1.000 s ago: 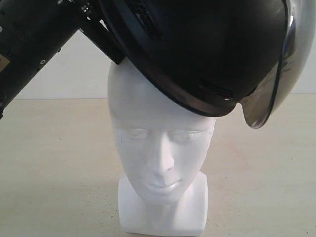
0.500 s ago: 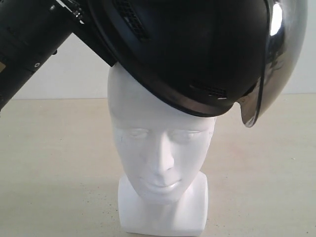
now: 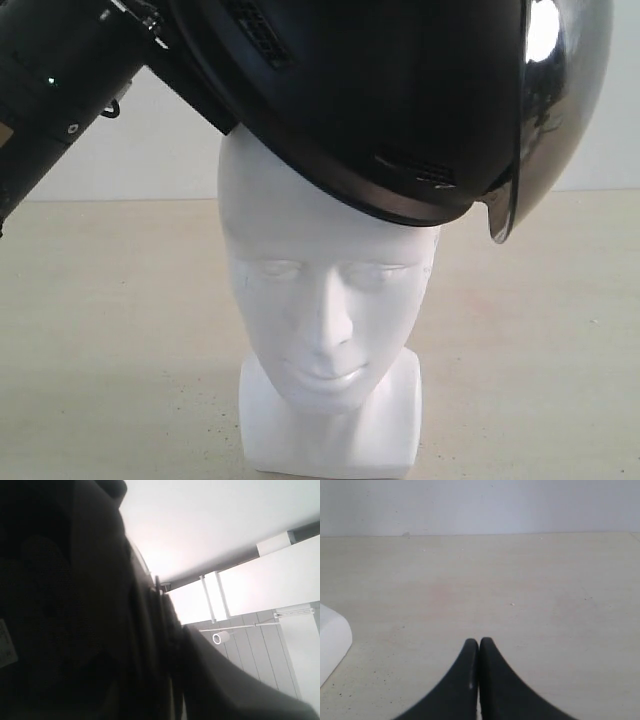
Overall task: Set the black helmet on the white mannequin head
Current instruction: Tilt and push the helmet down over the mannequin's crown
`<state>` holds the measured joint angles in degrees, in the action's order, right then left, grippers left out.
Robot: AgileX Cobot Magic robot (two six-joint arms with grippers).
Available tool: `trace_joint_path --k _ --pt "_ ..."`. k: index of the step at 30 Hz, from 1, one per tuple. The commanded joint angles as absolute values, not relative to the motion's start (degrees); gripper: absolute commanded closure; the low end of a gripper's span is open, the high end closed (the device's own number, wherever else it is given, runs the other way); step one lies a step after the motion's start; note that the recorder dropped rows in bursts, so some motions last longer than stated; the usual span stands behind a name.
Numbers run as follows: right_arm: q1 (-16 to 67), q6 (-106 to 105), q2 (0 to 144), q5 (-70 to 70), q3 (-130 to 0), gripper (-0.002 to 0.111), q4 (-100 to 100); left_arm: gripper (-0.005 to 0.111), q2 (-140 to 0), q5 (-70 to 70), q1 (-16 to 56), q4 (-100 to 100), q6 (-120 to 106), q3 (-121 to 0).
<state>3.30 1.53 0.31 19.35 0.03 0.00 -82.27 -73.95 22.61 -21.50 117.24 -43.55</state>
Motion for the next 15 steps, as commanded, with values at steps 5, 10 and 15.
trace_joint_path --k 5,10,15 --pt "2.86 1.28 0.00 19.14 0.00 0.108 -0.49 0.102 -82.69 -69.96 22.32 -23.97 117.46 -42.54" --pt "2.86 1.28 0.00 19.14 0.00 0.108 -0.49 0.102 -82.69 -69.96 21.81 -23.16 116.17 -42.54" --pt "2.86 1.28 0.00 19.14 0.00 0.108 -0.49 0.102 -82.69 -69.96 20.23 -22.95 116.28 -40.69"
